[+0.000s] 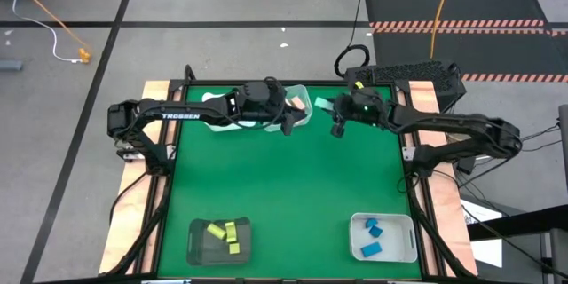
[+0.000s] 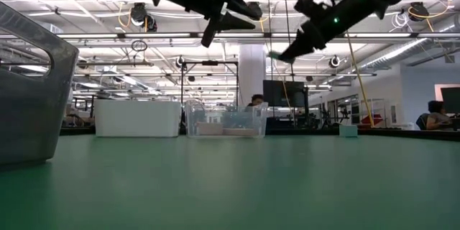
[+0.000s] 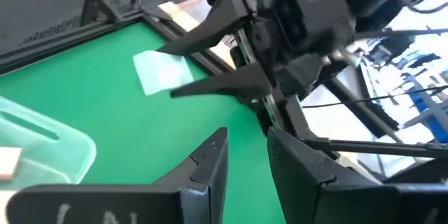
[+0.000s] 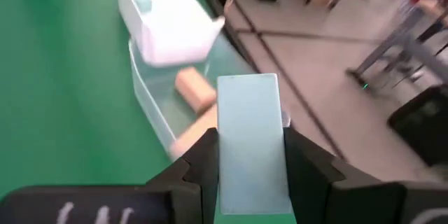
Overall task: Sort & place blocks by color
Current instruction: Put the bottom white block into the white bin
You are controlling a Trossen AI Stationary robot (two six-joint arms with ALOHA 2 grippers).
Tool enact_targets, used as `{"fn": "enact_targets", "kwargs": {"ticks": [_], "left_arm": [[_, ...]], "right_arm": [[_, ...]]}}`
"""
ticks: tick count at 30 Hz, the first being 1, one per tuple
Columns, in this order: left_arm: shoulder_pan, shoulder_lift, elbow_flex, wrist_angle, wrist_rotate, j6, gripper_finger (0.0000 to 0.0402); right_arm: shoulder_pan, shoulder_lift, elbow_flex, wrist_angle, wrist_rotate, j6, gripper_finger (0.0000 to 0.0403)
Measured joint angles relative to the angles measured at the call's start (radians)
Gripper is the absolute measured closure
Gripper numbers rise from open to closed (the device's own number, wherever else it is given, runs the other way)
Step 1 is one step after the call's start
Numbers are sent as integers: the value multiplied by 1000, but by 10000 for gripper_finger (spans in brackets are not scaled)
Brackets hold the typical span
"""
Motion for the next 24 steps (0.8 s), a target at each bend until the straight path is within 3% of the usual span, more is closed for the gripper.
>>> {"fn": "enact_targets", "kwargs": {"ticks": [5,11,17,24], "left_arm": [[0,0,0,4,4,-21,279],[0,0,0,4,2,-83,213],[0,-2,0,1,-49,-108,161],[2,-2,-1,-48,-54,-131,145]], "right_arm": [[102,6,5,87,64,-32,296],[200,34,65,90,180,-156,296],[231,80,121,63,224,-236,296],[248,100,145,21,258,-270,296]]}}
